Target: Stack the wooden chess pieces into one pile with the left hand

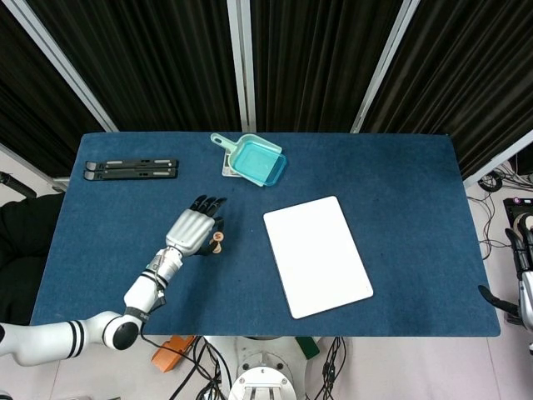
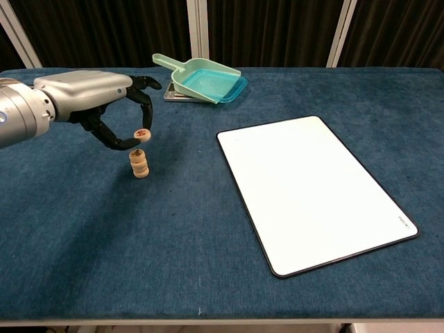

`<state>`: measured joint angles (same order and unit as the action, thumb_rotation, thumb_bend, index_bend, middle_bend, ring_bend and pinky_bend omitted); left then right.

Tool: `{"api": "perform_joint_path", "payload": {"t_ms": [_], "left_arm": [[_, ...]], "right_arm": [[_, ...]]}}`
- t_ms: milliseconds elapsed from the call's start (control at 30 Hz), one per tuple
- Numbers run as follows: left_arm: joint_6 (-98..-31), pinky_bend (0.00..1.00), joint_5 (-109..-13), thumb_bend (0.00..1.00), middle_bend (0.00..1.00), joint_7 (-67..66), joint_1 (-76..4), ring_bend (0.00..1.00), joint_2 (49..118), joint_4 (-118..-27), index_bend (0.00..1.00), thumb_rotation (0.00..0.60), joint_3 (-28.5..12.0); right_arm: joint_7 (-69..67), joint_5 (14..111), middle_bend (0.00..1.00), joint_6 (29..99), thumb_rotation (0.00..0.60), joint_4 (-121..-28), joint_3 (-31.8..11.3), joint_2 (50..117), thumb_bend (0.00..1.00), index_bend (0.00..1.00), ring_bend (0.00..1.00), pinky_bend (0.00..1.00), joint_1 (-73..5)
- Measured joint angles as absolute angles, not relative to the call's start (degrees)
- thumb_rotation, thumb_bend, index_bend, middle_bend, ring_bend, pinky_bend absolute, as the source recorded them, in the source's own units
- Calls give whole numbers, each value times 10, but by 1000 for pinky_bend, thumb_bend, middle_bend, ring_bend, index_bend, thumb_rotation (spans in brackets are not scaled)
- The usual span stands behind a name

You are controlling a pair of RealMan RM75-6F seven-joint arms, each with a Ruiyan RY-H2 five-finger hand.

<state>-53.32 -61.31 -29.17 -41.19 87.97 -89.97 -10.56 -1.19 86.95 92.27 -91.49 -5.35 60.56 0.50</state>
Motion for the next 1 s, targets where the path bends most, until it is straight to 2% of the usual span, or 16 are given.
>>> {"api": "perform_joint_path", "payload": {"t_ms": [300, 1000], "left_arm": [[-540, 0, -608, 357, 0, -294, -412, 0, 872, -906, 472, 600, -83], [-548, 0, -595, 309, 0, -286, -419, 0, 879, -890, 439, 600, -70]], "right_arm": [[-12, 869, 45, 921, 600, -913, -53, 608, 190, 0, 0, 21, 4], [-11, 867, 45, 920, 600, -913, -53, 608, 190, 0, 0, 21, 5]]}}
